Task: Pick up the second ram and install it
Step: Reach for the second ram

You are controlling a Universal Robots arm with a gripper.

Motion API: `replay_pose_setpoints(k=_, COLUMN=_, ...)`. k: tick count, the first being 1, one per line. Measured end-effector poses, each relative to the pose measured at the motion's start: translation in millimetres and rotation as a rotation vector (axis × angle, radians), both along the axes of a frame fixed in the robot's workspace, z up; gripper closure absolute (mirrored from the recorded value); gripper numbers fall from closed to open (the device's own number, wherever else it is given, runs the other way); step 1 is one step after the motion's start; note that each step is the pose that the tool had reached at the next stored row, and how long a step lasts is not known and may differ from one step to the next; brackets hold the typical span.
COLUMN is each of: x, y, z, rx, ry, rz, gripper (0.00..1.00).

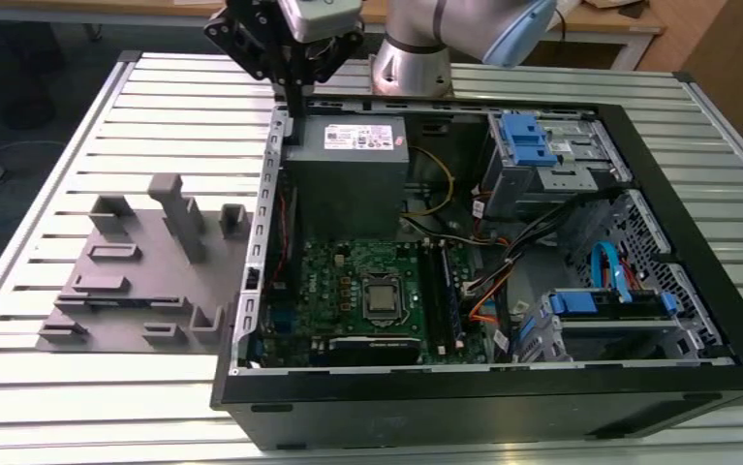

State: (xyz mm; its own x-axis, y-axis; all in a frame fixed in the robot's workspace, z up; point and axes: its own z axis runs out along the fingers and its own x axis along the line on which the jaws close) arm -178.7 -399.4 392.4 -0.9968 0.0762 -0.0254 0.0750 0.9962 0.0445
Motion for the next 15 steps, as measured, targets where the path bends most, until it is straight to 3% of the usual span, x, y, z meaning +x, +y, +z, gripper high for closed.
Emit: replay_pose_setpoints(k=15, x=-28.4, y=-0.7, z=-1.7, rx=-0.0001, ry=0.0000, rz=0.000, gripper=0.93)
